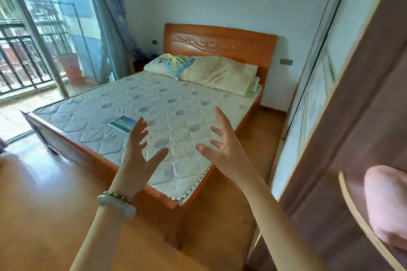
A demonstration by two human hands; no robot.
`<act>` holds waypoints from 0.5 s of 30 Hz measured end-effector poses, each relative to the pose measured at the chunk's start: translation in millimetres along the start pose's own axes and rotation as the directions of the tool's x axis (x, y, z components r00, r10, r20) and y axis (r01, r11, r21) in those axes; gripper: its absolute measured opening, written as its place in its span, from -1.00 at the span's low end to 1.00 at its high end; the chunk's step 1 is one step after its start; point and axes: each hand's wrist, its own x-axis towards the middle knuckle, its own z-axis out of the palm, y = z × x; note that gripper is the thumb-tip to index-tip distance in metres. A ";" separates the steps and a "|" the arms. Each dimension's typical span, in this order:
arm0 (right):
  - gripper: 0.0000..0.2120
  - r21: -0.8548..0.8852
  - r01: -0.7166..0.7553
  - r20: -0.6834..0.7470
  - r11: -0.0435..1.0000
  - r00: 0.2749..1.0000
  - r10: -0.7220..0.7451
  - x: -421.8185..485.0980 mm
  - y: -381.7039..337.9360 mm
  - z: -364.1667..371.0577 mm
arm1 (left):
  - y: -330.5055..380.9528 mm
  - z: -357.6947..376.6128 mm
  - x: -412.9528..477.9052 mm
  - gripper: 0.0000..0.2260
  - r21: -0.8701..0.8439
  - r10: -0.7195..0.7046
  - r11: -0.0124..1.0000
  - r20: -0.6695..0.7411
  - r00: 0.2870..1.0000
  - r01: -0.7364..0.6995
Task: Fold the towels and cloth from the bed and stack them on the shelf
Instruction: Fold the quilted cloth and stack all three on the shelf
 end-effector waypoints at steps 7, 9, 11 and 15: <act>-0.10 0.070 0.052 0.058 0.996 0.997 -0.056 74.4 -14.7 130.9 | -79.2 -121.6 25.5 -0.21 0.007 -0.044 0.999 -0.191 0.981 0.046; -0.11 0.070 0.059 0.096 0.996 0.993 -0.066 93.5 -17.6 161.9 | -94.1 -148.0 28.9 -0.23 0.013 -0.049 0.998 -0.232 0.971 0.053; -0.12 0.075 0.069 0.131 0.995 0.988 -0.078 114.0 -20.0 194.5 | -111.3 -175.7 34.3 -0.25 0.014 -0.053 0.998 -0.280 0.958 0.059; -0.13 0.096 0.083 0.204 0.992 0.974 -0.101 154.6 -17.3 247.7 | -146.4 -221.7 48.6 -0.25 0.028 -0.056 0.997 -0.328 0.943 0.069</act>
